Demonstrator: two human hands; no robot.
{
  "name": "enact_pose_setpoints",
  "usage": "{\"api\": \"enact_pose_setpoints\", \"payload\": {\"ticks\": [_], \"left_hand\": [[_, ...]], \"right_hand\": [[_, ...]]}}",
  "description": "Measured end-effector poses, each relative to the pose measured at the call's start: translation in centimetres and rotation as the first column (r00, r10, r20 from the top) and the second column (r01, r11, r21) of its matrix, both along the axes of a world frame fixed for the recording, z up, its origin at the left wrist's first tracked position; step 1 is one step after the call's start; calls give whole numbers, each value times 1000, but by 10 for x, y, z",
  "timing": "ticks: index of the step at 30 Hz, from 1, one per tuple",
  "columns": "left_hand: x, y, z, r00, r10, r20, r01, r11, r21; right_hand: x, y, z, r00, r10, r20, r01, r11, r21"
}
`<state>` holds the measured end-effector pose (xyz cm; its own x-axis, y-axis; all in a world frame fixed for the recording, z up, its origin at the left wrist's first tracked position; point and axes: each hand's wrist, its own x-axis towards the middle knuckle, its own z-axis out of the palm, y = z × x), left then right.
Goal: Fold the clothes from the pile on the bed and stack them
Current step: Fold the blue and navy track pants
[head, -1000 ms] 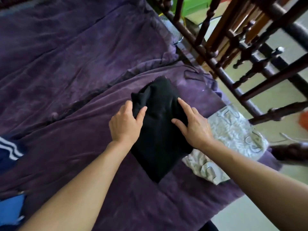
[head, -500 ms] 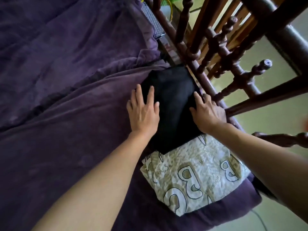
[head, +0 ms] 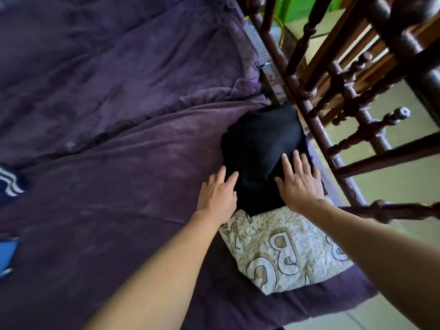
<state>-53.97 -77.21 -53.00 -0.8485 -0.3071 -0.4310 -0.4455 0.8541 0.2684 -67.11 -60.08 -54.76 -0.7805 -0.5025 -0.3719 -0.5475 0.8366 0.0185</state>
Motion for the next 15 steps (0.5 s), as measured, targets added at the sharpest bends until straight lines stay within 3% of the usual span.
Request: {"api": "enact_pose_setpoints", "payload": {"ticks": [3,7,15], "left_hand": [[63,-4,28,995,98,32,-99,995,29],[176,-11,64,961,270,58,-274,957,92],[441,-27,109,869,487,88,-491,870,38]], "right_hand": [[46,-10,34,999,31,17,-31,999,-28],[137,-36,66,980,120,162,-106,990,-89],[365,-114,100,894,361,265,-339,932,-128]]}}
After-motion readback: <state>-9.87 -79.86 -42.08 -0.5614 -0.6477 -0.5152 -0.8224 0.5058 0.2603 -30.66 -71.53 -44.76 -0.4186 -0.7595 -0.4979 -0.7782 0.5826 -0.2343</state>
